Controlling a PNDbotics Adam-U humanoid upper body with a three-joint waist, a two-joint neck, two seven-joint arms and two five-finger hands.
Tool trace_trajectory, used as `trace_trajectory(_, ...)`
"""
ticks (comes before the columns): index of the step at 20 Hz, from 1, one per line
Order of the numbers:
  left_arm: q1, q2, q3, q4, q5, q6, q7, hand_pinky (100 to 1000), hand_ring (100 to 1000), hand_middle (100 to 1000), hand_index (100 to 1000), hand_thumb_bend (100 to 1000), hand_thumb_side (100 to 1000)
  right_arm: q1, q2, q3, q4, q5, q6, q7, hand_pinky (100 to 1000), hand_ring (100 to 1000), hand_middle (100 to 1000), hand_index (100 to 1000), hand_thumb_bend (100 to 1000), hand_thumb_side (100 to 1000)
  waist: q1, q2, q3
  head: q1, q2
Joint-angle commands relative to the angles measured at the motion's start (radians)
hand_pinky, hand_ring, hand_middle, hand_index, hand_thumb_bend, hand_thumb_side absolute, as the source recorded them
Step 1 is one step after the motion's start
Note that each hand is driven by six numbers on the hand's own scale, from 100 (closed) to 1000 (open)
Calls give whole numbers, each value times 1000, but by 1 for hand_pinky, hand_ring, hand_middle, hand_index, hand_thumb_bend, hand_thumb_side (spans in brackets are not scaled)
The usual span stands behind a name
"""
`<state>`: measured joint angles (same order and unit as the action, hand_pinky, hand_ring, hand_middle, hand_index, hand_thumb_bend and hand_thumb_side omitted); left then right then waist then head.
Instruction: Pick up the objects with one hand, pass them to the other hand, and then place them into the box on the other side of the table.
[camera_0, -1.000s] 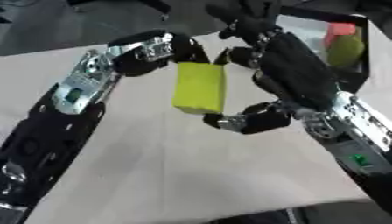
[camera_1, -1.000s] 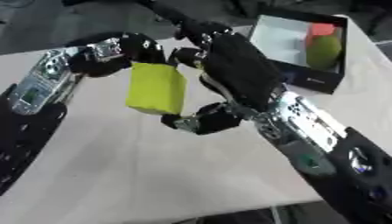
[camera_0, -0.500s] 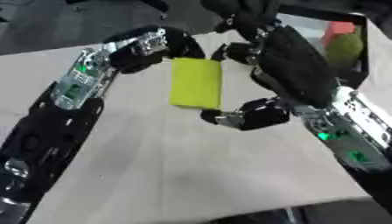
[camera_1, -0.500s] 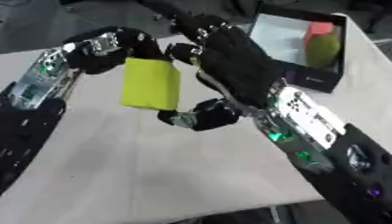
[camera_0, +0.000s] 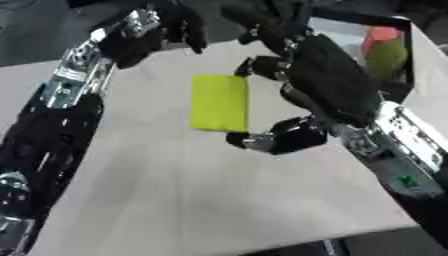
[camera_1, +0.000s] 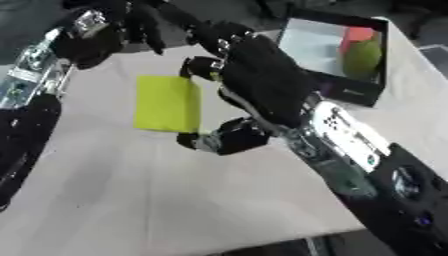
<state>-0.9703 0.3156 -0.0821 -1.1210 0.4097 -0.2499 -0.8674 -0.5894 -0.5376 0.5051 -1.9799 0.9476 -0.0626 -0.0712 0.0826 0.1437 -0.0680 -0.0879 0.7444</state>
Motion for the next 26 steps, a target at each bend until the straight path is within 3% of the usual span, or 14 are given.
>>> trace_trajectory(1,10,160,60,-58,137,-95,-40,691,673,598,749,100,640,19,-100,-52,-20,-47,86,-6,659,757,1000,356,257,276,2,-21,12,-57,-15)
trace_trajectory(5,123,353,126,-204,396,-139,16,692,680,605,756,100,589,99,-237,-145,2,-104,258,-13,647,756,1000,357,278,241,18,-21,70,-166,-29)
trace_trajectory(9,285,456,213,-385,572,-155,89,689,678,607,759,100,579,174,-327,-278,180,-91,402,-78,624,753,1000,361,317,217,26,0,191,-306,-68)
trace_trajectory(14,449,439,330,-559,642,-130,135,687,672,607,763,100,588,228,-396,-471,439,-165,561,-250,581,750,1000,382,387,211,-5,41,359,-476,-140)
trace_trajectory(18,585,398,439,-634,618,-110,182,685,666,602,761,100,597,260,-440,-592,612,-255,654,-411,552,744,1000,454,454,241,-21,59,429,-558,-172)
trace_trajectory(20,646,373,484,-653,586,-100,202,685,665,601,761,100,605,275,-460,-625,689,-307,688,-468,561,759,1000,664,733,205,-23,62,438,-577,-176)
trace_trajectory(21,669,361,502,-660,567,-93,208,685,663,599,761,100,609,283,-468,-632,720,-335,697,-476,577,776,1000,764,910,319,-24,62,438,-584,-175)
trace_trajectory(22,687,352,515,-665,551,-86,214,685,662,599,761,100,615,289,-474,-635,742,-357,703,-475,600,793,1000,855,1000,483,-25,62,436,-588,-173)
trace_trajectory(23,701,342,528,-668,535,-76,219,685,662,598,760,100,619,296,-480,-636,754,-370,705,-468,618,799,1000,898,1000,580,-26,62,431,-589,-169)
trace_trajectory(26,712,324,549,-670,502,-44,230,686,660,596,760,100,625,310,-488,-632,742,-342,714,-440,651,796,1000,931,1000,627,-32,56,410,-585,-160)
